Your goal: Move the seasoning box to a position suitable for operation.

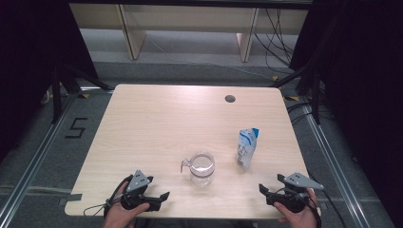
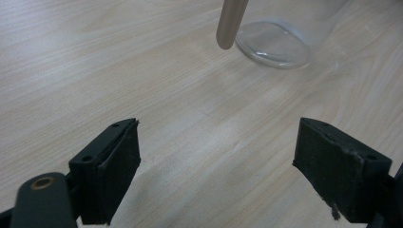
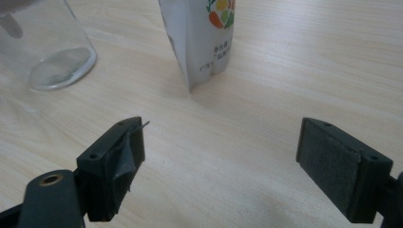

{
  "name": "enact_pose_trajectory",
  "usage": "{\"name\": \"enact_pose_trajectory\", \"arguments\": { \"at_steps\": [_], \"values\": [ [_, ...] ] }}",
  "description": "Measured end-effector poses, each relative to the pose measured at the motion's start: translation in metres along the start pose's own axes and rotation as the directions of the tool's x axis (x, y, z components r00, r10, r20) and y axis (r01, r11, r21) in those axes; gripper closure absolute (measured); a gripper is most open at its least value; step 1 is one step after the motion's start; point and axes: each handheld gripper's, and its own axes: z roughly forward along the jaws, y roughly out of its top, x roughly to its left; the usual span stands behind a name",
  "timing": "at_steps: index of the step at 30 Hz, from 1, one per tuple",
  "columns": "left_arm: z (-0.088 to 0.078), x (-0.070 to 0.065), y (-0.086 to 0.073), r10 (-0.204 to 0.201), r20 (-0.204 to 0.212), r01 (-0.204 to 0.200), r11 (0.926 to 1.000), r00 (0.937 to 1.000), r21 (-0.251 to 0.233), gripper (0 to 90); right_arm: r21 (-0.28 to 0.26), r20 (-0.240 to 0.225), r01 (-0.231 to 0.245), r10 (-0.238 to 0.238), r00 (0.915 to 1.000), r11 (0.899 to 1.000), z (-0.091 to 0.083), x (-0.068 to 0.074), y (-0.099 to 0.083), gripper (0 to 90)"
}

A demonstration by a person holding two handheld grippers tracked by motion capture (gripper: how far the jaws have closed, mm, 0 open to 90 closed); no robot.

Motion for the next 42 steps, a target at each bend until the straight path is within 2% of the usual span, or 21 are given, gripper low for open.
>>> {"name": "enact_pose_trajectory", "arguments": {
  "at_steps": [2,3,5,6,13,16,18,19,20,21,24,27,30,33,34,36,37,38,39,41,42],
  "values": [
    [-0.001,0.0,0.0,0.001,0.001,-0.001,1.0,1.0,-0.006,15.0,0.006,0.01,-0.001,0.001,0.9999,1.0,0.0,0.0,0.0,17.6],
    [-0.001,0.0,0.001,0.004,-0.005,-0.004,0.9999,1.0,-0.011,15.0,-0.007,-0.014,-0.016,0.016,0.9998,1.0,0.0,0.001,0.0,18.3],
    [-0.001,0.0,0.001,0.006,0.003,-0.006,0.9999,1.0,-0.014,15.0,-0.008,-0.017,-0.015,0.015,0.9997,1.0,0.0,0.001,0.0,19.0],
    [-0.002,0.001,0.003,0.03,0.007,-0.03,0.9996,0.9995,-0.004,15.1,-0.009,-0.024,0.02,-0.02,0.9995,1.0,0.0,-0.001,0.001,19.8],
    [-0.002,-0.001,0.006,0.012,0.022,-0.012,0.9996,0.9997,-0.024,17.6,-0.019,-0.022,0.026,-0.027,0.9994,0.999,0.001,-0.002,0.0,22.4],
    [-0.003,-0.002,0.01,0.012,0.027,-0.011,0.9994,0.9996,-0.032,19.4,0.008,-0.043,-0.014,0.014,0.999,1.0,-0.002,0.003,0.0,24.1],
    [-0.003,-0.003,0.013,-0.01,0.032,0.011,0.9994,0.9994,-0.033,22.6,-0.018,-0.043,0.049,-0.05,0.9979,0.999,-0.002,-0.001,-0.001,25.3],
    [-0.004,-0.004,0.015,-0.003,0.027,0.003,0.9995,0.9996,-0.032,22.6,-0.018,-0.043,0.049,-0.05,0.9979,0.999,-0.002,-0.001,-0.001,25.3],
    [-0.004,-0.004,0.017,0.01,0.037,-0.009,0.9993,0.9993,-0.037,23.9,-0.008,-0.048,0.016,-0.016,0.9987,1.0,-0.002,0.002,-0.001,25.4],
    [-0.004,-0.006,0.018,-0.002,0.037,0.004,0.9991,0.9993,-0.041,29.7,-0.022,-0.063,0.029,-0.03,0.9976,0.999,-0.003,0.0,-0.001,25.9],
    [-0.005,-0.009,0.023,0.005,0.043,-0.003,0.9991,0.9991,-0.041,31.4,-0.031,-0.049,0.05,-0.051,0.9974,0.998,-0.002,0.0,-0.001,26.5],
    [-0.006,-0.01,0.027,0.019,0.05,-0.016,0.9986,0.9986,-0.05,37.7,-0.017,-0.07,0.036,-0.037,0.9969,0.999,-0.005,0.004,-0.001,28.2],
    [-0.007,-0.011,0.032,0.014,0.053,-0.01,0.9974,0.9985,-0.071,50.6,-0.026,-0.091,0.081,-0.083,0.9924,0.996,-0.003,0.005,-0.001,29.7],
    [-0.007,-0.011,0.038,0.015,0.067,-0.009,0.9949,0.9977,-0.1,57.8,-0.023,-0.097,0.057,-0.059,0.9935,0.998,-0.004,0.009,-0.002,30.3],
    [-0.008,-0.011,0.042,0.013,0.072,-0.005,0.9936,0.9973,-0.112,64.2,-0.039,-0.093,0.101,-0.104,0.9902,0.994,-0.003,0.007,-0.001,30.4],
    [-0.009,-0.012,0.048,0.025,0.077,-0.015,0.9916,0.9967,-0.128,68.7,-0.041,-0.103,0.113,-0.117,0.9878,0.993,-0.002,0.008,-0.001,30.3],
    [-0.009,-0.014,0.051,0.021,0.085,-0.009,0.9907,0.9962,-0.136,68.7,-0.041,-0.103,0.113,-0.117,0.9878,0.993,-0.002,0.008,-0.001,30.3],
    [-0.008,-0.014,0.054,0.021,0.09,-0.008,0.9896,0.9957,-0.144,72.8,-0.022,-0.108,0.075,-0.077,0.9911,0.997,-0.002,0.011,-0.001,30.4],
    [-0.009,-0.015,0.057,0.038,0.089,-0.025,0.9897,0.9953,-0.141,72.8,-0.022,-0.108,0.075,-0.077,0.9911,0.997,-0.002,0.011,-0.001,30.4],
    [-0.007,-0.017,0.061,0.023,0.088,-0.01,0.9884,0.9958,-0.152,77.6,-0.022,-0.114,0.073,-0.075,0.9906,0.997,-0.002,0.011,-0.002,30.3],
    [-0.006,-0.017,0.063,0.041,0.082,-0.028,0.9884,0.9958,-0.149,77.6,-0.035,-0.109,0.105,-0.109,0.9881,0.994,0.0,0.008,-0.001,30.4]
  ]
}}
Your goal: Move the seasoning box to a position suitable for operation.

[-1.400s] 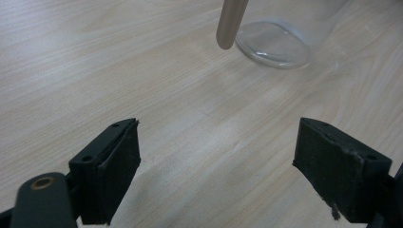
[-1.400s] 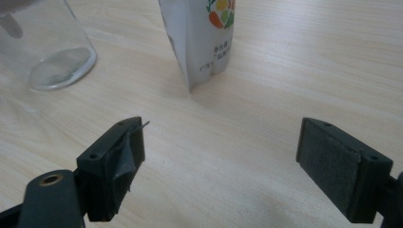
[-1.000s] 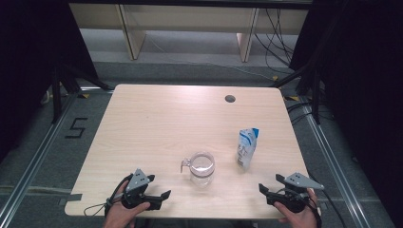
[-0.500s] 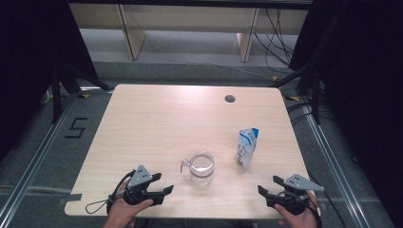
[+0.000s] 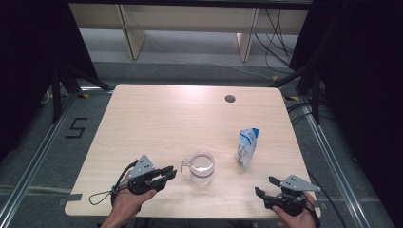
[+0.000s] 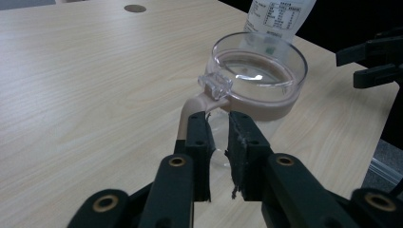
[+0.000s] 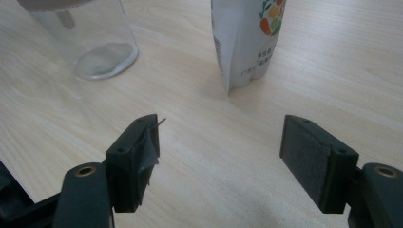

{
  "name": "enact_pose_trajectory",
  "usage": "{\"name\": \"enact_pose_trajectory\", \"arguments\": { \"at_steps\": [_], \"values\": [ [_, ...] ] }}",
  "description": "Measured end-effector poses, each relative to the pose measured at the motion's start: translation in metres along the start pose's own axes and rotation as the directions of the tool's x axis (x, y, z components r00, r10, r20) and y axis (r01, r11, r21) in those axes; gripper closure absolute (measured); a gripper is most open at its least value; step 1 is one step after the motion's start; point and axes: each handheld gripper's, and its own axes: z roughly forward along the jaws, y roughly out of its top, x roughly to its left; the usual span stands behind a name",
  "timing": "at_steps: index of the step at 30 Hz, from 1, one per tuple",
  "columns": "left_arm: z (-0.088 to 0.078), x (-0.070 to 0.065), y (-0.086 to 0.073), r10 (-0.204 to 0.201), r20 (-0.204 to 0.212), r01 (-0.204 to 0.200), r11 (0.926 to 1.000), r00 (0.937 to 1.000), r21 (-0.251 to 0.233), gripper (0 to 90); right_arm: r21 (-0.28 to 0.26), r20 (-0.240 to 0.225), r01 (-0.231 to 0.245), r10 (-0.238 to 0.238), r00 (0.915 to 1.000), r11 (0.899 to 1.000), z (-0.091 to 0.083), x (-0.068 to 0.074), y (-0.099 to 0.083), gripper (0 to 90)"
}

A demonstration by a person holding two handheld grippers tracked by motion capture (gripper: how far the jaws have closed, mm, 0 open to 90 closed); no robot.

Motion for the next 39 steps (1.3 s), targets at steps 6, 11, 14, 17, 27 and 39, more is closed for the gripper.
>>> {"name": "enact_pose_trajectory", "arguments": {
  "at_steps": [6,11,14,17,27,39],
  "values": [
    [0.005,-0.002,0.004,0.002,0.008,-0.002,1.0,1.0,-0.005,83.9,0.011,-0.017,-0.008,0.009,0.9998,1.0,0.0,0.002,0.001,30.8],
    [0.004,-0.001,0.008,-0.001,0.011,0.001,0.9998,0.9999,-0.018,85.7,0.006,-0.032,0.014,-0.014,0.9994,1.0,0.004,0.006,0.003,31.3],
    [0.004,0.0,0.012,-0.007,0.011,0.008,0.9995,0.9999,-0.03,86.3,0.019,-0.037,0.013,-0.012,0.9992,1.0,0.005,0.007,0.004,31.6],
    [0.004,-0.001,0.015,-0.015,0.007,0.016,0.9993,0.9999,-0.033,86.6,0.015,-0.033,0.031,-0.03,0.999,0.999,0.005,0.006,0.004,31.6],
    [0.013,0.015,0.014,-0.003,-0.005,0.003,0.9999,1.0,-0.01,86.8,0.017,-0.043,0.018,-0.017,0.9989,1.0,0.004,0.006,0.003,31.6],
    [0.021,0.016,0.002,0.054,0.03,-0.056,0.9973,0.9981,0.048,73.7,0.01,-0.044,0.012,-0.011,0.999,1.0,0.006,0.004,0.002,31.5]
  ]
}}
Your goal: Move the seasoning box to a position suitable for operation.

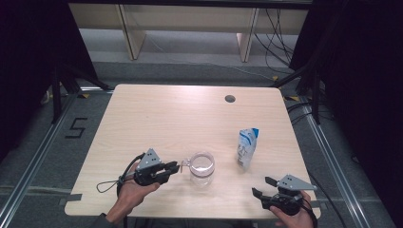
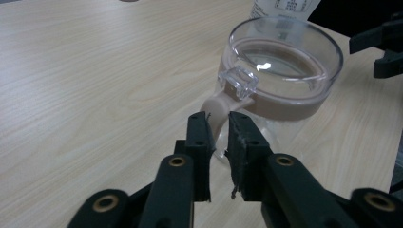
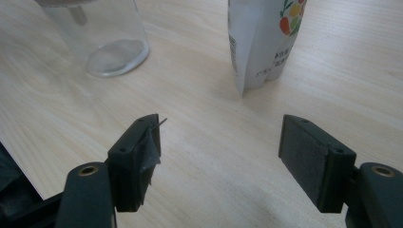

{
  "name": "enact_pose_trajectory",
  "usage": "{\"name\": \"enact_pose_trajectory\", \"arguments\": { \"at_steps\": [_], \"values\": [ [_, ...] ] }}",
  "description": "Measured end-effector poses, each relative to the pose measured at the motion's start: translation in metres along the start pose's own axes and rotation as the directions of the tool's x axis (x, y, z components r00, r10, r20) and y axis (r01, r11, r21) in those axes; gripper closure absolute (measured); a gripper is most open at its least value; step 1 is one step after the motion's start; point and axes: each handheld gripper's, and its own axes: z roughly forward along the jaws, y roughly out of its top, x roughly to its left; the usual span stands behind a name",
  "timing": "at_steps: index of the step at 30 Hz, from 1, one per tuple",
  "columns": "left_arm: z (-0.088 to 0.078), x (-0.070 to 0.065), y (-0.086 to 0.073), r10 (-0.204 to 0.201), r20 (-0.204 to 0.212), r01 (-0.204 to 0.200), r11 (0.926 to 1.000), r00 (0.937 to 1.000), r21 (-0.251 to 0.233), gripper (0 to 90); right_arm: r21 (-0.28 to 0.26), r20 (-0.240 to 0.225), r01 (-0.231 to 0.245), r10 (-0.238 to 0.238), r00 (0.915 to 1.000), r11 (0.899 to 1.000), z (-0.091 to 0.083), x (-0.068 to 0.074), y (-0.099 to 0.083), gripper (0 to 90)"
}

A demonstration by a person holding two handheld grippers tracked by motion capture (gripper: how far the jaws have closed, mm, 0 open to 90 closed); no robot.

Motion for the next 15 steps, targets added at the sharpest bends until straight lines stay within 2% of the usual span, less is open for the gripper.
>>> {"name": "enact_pose_trajectory", "arguments": {
  "at_steps": [1,2,4,5,8,9,10,11,13,14,15],
  "values": [
    [0.0,0.0,0.0,0.011,0.003,-0.011,0.9999,0.9999,0.005,73.7,0.0,0.0,0.0,0.0,1.0,1.0,0.0,0.0,0.0,31.5],
    [0.0,0.0,0.0,0.023,-0.009,-0.022,0.9996,0.9997,0.016,71.6,0.0,0.02,0.014,-0.014,0.9997,1.0,0.0,0.0,0.0,31.4],
    [0.001,0.001,-0.001,0.032,-0.01,-0.032,0.9989,0.9994,0.033,69.0,0.005,0.011,0.011,-0.011,0.9999,1.0,0.0,0.0,0.0,31.4],
    [0.003,0.001,-0.003,0.04,-0.009,-0.039,0.9986,0.9992,0.036,67.1,0.009,0.0,-0.025,0.025,0.9997,1.0,0.0,0.002,0.0,31.4],
    [0.008,-0.003,-0.007,0.057,0.001,-0.057,0.9972,0.9984,0.049,65.1,0.01,0.002,-0.022,0.022,0.9997,1.0,0.0,0.002,0.0,31.3],
    [0.01,-0.005,-0.007,0.05,-0.003,-0.049,0.9969,0.9988,0.061,64.2,0.01,0.001,-0.023,0.023,0.9997,1.0,0.0,0.002,0.0,31.3],
    [0.012,-0.004,-0.007,0.075,-0.002,-0.075,0.9954,0.9972,0.06,63.5,0.003,0.011,0.01,-0.01,0.9999,1.0,0.0,0.0,0.0,31.3],
    [0.013,-0.005,-0.007,0.065,-0.022,-0.063,0.9948,0.9977,0.08,63.0,0.003,0.011,0.01,-0.01,0.9999,1.0,0.0,0.0,0.0,31.2],
    [0.017,-0.001,-0.007,0.091,-0.021,-0.089,0.9922,0.9956,0.088,62.1,0.011,0.01,0.01,-0.01,0.9999,1.0,-0.001,0.0,0.0,31.1],
    [0.02,-0.002,-0.007,0.066,-0.029,-0.063,0.9952,0.9974,0.075,61.8,0.008,0.004,-0.024,0.024,0.9997,1.0,0.0,0.002,-0.001,31.1],
    [0.021,-0.002,-0.007,0.066,-0.032,-0.063,0.9951,0.9973,0.075,61.9,0.009,0.006,-0.036,0.036,0.9994,0.999,-0.001,0.003,-0.001,31.0]
  ]
}}
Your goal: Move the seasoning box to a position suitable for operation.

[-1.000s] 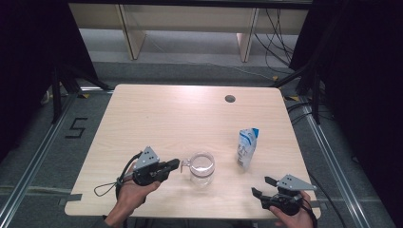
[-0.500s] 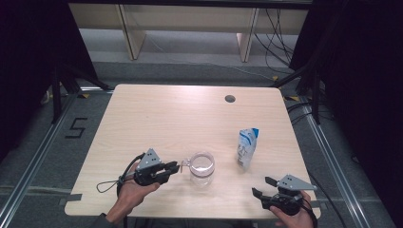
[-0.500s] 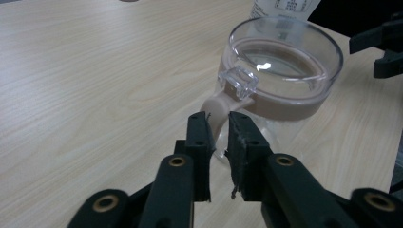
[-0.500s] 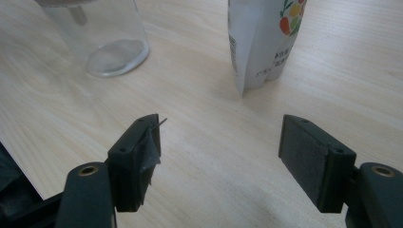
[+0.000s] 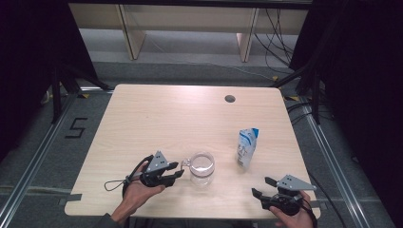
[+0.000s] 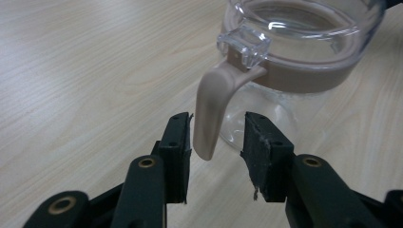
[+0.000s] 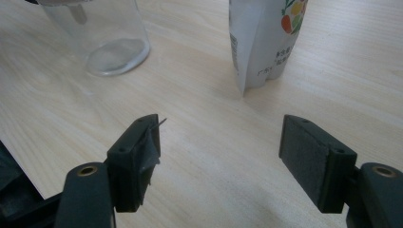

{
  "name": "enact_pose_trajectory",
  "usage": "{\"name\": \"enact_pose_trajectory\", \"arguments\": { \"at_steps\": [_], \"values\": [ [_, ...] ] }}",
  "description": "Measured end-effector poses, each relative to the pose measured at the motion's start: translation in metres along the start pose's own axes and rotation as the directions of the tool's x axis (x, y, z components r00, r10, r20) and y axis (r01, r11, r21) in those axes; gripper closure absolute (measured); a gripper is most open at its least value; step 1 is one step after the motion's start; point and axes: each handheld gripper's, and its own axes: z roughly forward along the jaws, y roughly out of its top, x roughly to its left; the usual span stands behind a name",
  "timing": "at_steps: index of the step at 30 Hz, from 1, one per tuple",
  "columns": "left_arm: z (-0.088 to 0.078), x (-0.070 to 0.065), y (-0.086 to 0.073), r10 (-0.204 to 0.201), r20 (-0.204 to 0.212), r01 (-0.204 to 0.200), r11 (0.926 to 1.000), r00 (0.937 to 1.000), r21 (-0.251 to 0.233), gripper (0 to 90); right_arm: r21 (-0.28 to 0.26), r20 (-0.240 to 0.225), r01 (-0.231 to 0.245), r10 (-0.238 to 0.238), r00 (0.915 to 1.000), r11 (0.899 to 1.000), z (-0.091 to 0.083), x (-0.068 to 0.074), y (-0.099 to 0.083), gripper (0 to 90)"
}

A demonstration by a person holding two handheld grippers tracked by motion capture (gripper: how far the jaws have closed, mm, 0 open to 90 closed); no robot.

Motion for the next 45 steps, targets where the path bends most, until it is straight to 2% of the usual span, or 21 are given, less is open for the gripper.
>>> {"name": "enact_pose_trajectory", "arguments": {
  "at_steps": [4,8,9,10,11,12,14,16,18,24,25,26,28,30,36,39,41,42,43,44,45],
  "values": [
    [0.006,0.003,0.002,0.039,0.005,-0.039,0.9993,0.9992,-0.003,61.8,0.012,0.0,0.005,-0.005,1.0,1.0,-0.001,-0.001,0.0,30.8],
    [0.01,0.003,0.003,0.047,0.002,-0.047,0.9989,0.9989,0.001,63.5,0.01,-0.002,0.007,-0.007,1.0,1.0,0.0,-0.001,0.0,30.7],
    [0.011,0.003,0.003,0.074,0.006,-0.074,0.9972,0.9973,0.008,63.5,0.01,-0.002,0.007,-0.007,1.0,1.0,0.0,-0.001,0.0,30.7],
    [0.012,0.001,0.004,0.05,0.001,-0.05,0.9987,0.9987,0.006,64.2,0.012,-0.004,0.006,-0.006,1.0,1.0,0.0,-0.001,0.0,30.7],
    [0.013,0.002,0.004,0.074,0.006,-0.074,0.9972,0.9972,0.011,66.8,0.014,-0.002,0.008,-0.008,1.0,1.0,0.0,-0.001,0.0,30.7],
    [0.013,0.001,0.005,0.082,0.003,-0.082,0.9965,0.9966,0.016,68.6,0.006,0.0,0.036,-0.036,0.9994,0.999,0.001,-0.003,0.001,30.7],
    [0.013,0.002,0.005,0.084,0.002,-0.084,0.9963,0.9964,0.018,70.8,0.006,-0.006,0.037,-0.037,0.9993,0.999,0.001,-0.003,0.001,30.7],
    [0.012,0.001,0.004,0.052,0.003,-0.052,0.9986,0.9986,0.005,75.0,0.009,-0.004,0.021,-0.021,0.9998,1.0,0.001,-0.002,0.001,30.7],
    [0.012,0.001,0.004,0.084,0.004,-0.084,0.9964,0.9965,0.009,75.3,0.002,0.001,0.029,-0.029,0.9996,1.0,0.002,-0.002,0.001,30.7],
    [0.01,-0.004,0.004,0.1,0.009,-0.1,0.9947,0.995,0.025,75.4,0.004,-0.006,0.017,-0.017,0.9998,1.0,0.003,-0.001,0.001,30.6],
    [0.01,-0.006,0.004,0.086,0.012,-0.087,0.9961,0.9962,0.019,75.3,0.002,-0.009,0.014,-0.014,0.9999,1.0,0.003,-0.001,0.001,30.6],
    [0.01,-0.006,0.004,0.107,0.019,-0.108,0.9941,0.9941,0.016,75.3,0.003,-0.009,0.015,-0.015,0.9998,1.0,0.003,-0.001,0.001,30.6],
    [0.01,-0.01,0.004,0.092,0.023,-0.093,0.9956,0.9955,0.014,75.4,0.003,-0.009,0.016,-0.016,0.9998,1.0,0.003,-0.001,0.001,30.6],
    [0.009,-0.011,0.004,0.113,0.019,-0.113,0.993,0.9934,0.033,75.4,0.005,-0.006,0.018,-0.018,0.9998,1.0,0.003,-0.001,0.001,30.5],
    [0.01,-0.019,0.003,0.103,0.041,-0.103,0.9946,0.9939,0.01,75.3,0.008,-0.008,0.011,-0.011,0.9999,1.0,0.002,-0.001,0.001,30.5],
    [0.008,-0.021,0.003,0.097,0.036,-0.098,0.9948,0.9947,0.03,75.2,0.008,-0.008,0.011,-0.011,0.9999,1.0,0.002,-0.001,0.001,30.5],
    [0.007,-0.02,0.003,0.122,0.03,-0.123,0.9915,0.9921,0.042,75.2,0.008,-0.008,0.011,-0.011,0.9999,1.0,0.002,-0.001,0.001,30.5],
    [0.007,-0.022,0.003,0.096,0.039,-0.097,0.9948,0.9946,0.028,75.2,0.015,-0.008,0.012,-0.012,0.9999,1.0,0.002,-0.001,0.001,30.5],
    [0.007,-0.022,0.002,0.106,0.038,-0.107,0.9939,0.9936,0.025,75.0,0.017,-0.008,0.013,-0.013,0.9999,1.0,0.002,-0.001,0.001,30.5],
    [0.008,-0.024,0.002,0.074,0.043,-0.075,0.9971,0.9963,0.013,75.0,0.017,-0.008,0.013,-0.013,0.9999,1.0,0.002,-0.001,0.001,30.5],
    [0.007,-0.023,0.002,0.089,0.045,-0.091,0.9954,0.995,0.032,75.0,0.017,-0.008,0.013,-0.013,0.9999,1.0,0.002,-0.001,0.001,30.5]
  ]
}}
